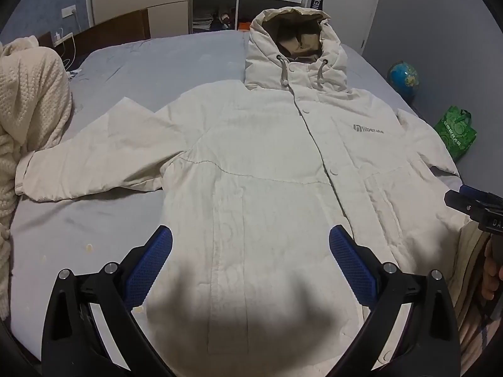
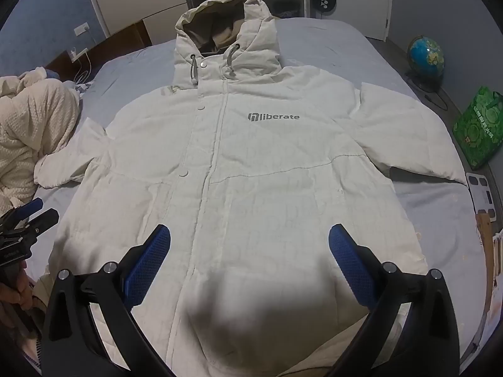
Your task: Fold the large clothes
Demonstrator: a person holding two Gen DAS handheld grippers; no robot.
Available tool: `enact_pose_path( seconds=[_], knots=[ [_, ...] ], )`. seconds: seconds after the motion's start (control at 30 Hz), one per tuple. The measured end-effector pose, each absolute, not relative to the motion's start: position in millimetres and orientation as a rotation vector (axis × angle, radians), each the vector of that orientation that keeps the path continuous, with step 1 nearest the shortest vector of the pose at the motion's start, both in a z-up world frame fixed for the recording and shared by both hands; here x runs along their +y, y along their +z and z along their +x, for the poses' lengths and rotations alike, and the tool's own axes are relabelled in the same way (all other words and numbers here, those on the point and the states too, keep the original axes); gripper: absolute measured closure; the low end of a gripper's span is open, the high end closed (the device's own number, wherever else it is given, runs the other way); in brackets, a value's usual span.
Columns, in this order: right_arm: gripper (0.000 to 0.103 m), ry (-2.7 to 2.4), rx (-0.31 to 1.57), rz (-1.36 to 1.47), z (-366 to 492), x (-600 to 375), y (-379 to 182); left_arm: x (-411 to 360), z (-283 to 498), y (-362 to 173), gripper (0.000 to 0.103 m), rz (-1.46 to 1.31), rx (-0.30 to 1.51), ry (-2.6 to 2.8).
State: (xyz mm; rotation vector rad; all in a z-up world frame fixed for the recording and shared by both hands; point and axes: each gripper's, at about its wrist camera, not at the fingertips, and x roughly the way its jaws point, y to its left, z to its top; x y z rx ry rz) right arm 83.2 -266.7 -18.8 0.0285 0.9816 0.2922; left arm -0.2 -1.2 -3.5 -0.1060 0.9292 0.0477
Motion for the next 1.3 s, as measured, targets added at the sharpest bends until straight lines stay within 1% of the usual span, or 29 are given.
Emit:
enact_pose_path(
  seconds=[1.3],
  knots=[
    [0.006, 0.291, 0.982, 0.028, 83.7, -267.2, -19.2, -0.9, -1.5, -6.2, 0.007, -0.103, 0.94, 0.052]
  ],
)
